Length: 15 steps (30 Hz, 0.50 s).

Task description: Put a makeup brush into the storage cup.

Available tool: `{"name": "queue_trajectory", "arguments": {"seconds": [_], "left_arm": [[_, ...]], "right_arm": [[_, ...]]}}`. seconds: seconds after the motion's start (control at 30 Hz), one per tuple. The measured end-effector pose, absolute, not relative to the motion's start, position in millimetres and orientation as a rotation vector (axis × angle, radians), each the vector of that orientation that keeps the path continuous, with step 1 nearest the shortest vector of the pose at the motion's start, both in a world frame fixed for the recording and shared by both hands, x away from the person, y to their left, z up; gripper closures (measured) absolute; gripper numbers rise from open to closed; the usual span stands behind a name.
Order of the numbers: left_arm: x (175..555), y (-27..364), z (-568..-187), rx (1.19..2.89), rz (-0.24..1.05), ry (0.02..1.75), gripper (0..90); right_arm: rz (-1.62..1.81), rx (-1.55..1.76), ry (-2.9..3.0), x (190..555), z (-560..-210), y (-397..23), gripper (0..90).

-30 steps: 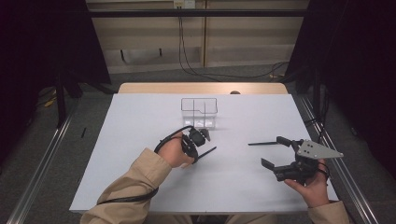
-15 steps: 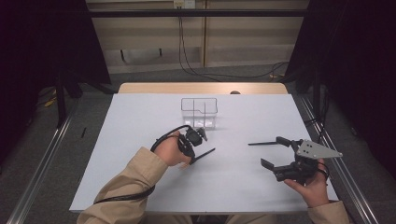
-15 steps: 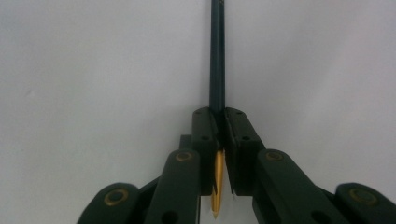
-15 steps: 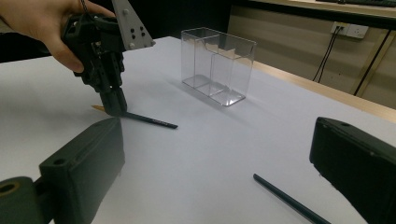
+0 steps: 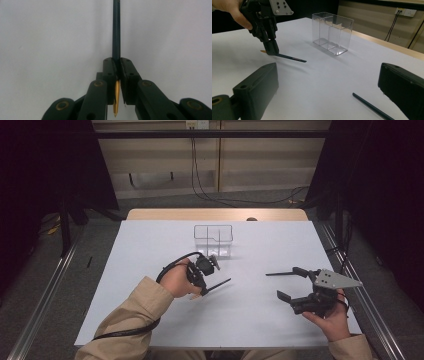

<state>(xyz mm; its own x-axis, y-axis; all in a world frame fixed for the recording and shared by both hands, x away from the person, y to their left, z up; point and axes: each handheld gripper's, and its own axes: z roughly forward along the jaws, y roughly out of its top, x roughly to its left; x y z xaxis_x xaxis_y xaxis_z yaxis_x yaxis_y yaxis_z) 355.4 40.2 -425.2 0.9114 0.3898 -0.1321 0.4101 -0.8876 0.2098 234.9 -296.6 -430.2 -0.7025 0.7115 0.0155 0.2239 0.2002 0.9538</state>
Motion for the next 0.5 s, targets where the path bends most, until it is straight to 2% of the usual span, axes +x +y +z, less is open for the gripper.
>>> {"name": "queue_trajectory", "arguments": {"seconds": [0.5], "left_arm": [[344.1, 29.4, -406.8, 2.825, -0.108, 0.477, 83.6]], "right_arm": [[1.569, 0.867, 2.074, 245.1, -425.7, -283.4, 2.3]]}}
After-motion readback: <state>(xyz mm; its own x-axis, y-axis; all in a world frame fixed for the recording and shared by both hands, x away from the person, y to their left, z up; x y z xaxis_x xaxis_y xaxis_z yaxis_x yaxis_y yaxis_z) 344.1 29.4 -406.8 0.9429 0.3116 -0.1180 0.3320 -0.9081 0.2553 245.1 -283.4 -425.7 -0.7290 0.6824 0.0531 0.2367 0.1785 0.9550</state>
